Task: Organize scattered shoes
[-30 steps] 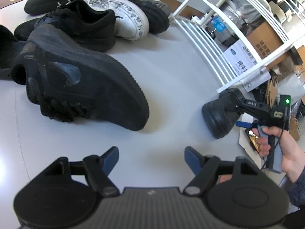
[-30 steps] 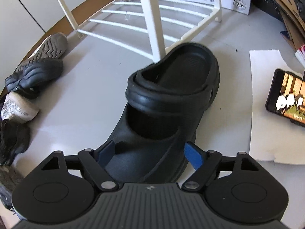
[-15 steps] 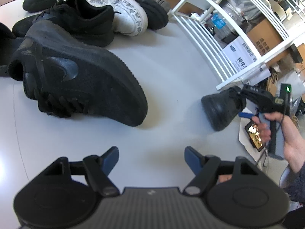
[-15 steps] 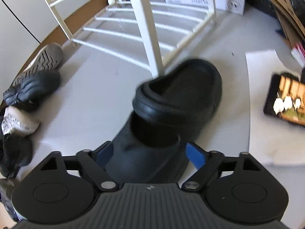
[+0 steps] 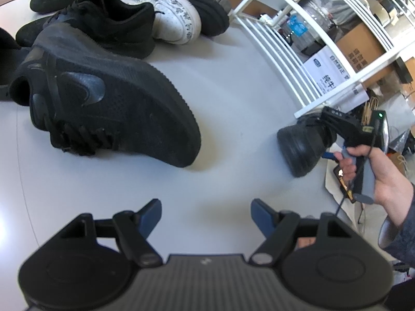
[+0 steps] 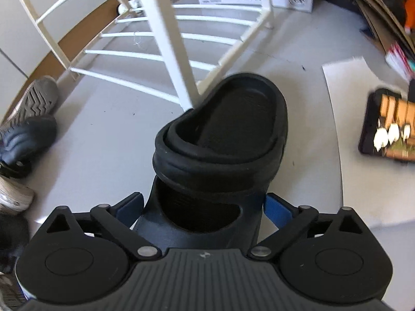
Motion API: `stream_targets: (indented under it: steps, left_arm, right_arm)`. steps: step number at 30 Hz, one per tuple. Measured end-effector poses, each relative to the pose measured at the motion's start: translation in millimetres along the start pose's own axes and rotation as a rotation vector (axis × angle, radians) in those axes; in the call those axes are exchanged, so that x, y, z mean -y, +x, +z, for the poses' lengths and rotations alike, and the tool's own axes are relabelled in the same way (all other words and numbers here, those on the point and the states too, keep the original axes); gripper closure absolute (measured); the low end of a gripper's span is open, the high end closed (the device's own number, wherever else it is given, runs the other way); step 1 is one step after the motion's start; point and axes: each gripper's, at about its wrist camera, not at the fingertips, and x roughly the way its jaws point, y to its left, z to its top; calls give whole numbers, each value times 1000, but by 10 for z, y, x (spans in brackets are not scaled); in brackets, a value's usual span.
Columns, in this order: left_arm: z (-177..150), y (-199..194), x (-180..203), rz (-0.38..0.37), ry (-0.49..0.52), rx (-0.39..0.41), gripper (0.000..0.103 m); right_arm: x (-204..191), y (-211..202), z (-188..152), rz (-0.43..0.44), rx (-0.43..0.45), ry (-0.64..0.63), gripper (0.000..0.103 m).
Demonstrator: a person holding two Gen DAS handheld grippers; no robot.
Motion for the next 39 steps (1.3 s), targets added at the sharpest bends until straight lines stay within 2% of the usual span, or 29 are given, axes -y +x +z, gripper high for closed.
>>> stream_targets:
  steps: [7,11,15,20,27,33,39]
  left_arm:
    - [14,-11,19,-3,6,7,25]
    - [13,-16,8,-1,4,10,25]
    - [30,-42,-16,5,9,18,25]
    - [69,-89,-72,16,0,40,25]
    - [127,-141,-133,31,0,64,25]
    - [174,-199,-216,47,-19,85,25]
    - [207,-258,-311,62,-44,103,25]
  right_arm:
    - [-37,-58,-182,18,-48,-11,7]
    - [-146,-89,-294,38,-51,-151,7]
    - [-297,-127,-411,61,-35,-345,7]
    - [-401,-181,-465,76,-11,-507,7]
    - [-469,-402,-437,63,91,-640,9]
    - [-523,-301,-420,31,53,-645,6]
    - [-580,-243,-488,9,65,-763,5]
